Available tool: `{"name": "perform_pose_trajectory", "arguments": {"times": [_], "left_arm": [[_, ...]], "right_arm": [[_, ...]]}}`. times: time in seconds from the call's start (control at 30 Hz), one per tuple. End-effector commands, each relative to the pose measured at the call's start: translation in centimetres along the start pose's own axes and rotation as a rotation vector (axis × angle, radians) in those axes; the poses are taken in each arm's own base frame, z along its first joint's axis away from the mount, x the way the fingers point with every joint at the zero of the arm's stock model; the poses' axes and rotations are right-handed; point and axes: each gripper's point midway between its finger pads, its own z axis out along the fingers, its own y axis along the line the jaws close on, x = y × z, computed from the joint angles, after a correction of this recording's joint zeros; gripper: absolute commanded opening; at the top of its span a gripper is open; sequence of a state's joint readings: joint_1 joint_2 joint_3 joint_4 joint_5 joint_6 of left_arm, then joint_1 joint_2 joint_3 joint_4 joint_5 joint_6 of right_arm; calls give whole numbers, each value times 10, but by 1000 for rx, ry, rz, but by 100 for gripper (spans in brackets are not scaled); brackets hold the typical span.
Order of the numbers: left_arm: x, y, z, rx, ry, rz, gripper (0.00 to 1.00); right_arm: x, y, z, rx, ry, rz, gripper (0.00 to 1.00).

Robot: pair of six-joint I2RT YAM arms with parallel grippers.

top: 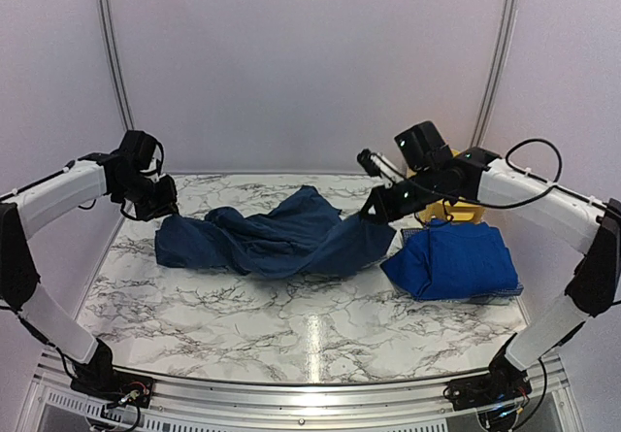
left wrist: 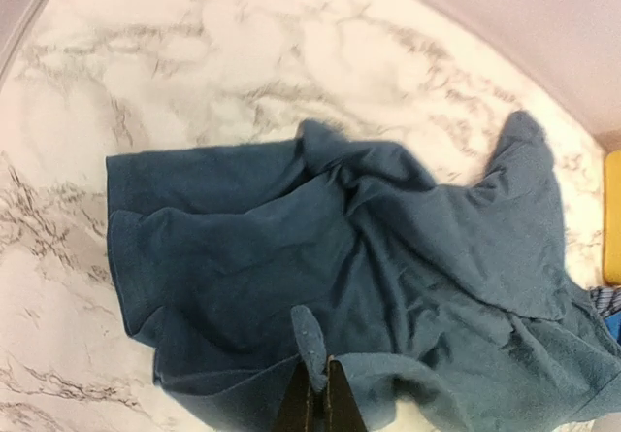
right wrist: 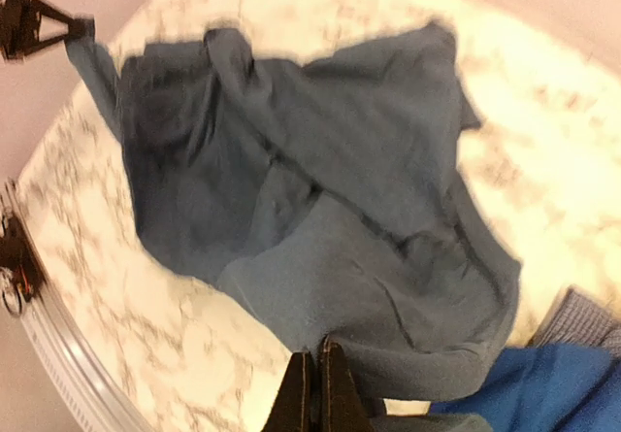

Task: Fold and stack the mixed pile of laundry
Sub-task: Flatten out the crumpled T-shirt at the center of the board.

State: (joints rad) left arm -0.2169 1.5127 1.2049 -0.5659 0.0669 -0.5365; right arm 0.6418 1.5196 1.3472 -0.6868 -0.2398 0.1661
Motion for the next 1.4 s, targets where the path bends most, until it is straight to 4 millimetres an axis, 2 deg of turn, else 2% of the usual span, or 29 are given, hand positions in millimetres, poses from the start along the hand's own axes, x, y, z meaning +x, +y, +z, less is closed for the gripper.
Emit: {"name": "perform_pose_trajectory", "arguments": {"times": [0.0,0.07,0.13,0.23,0.4,0.53,0.6,0.7,0.83,0.93,1.03,1.13,1.23,1.3,1.37], "left_arm": [[-64,-41,-86,114,-229,22,0],[-86,-56,-121,160,-316,29,0],[-101,-70,-155,209,-390,41,0],[-113,-90,-205,299,-476,92,0],[-112,-107,-290,417,-630,166,0],[-101,-118,-361,539,-738,215,0],[-94,-124,-386,596,-768,243,0],[-90,-127,-411,638,-806,257,0],[-96,-124,-421,623,-841,231,0],[-105,-122,-413,590,-844,205,0],[-118,-108,-401,503,-869,136,0],[-131,-104,-374,438,-843,103,0],[-152,-104,-338,358,-816,85,0],[-174,-99,-318,304,-840,53,0],[-205,-97,-299,306,-864,19,0]], "right_arm": [[-113,-5,-102,67,-388,-18,0],[-147,-2,-142,93,-514,-44,0],[-173,9,-178,98,-614,-86,0],[-197,29,-229,82,-751,-148,0],[-209,65,-301,17,-942,-239,0],[-208,98,-348,-29,-1039,-312,0],[-207,115,-368,-43,-1083,-340,0],[-209,126,-385,-59,-1116,-346,0],[-214,124,-389,-35,-1133,-331,0],[-218,116,-382,8,-1126,-316,0],[-225,104,-369,72,-1111,-297,0],[-238,76,-343,171,-1069,-248,0],[-258,42,-310,214,-1035,-193,0],[-277,17,-294,233,-1054,-165,0],[-301,-3,-282,218,-1083,-144,0]]}}
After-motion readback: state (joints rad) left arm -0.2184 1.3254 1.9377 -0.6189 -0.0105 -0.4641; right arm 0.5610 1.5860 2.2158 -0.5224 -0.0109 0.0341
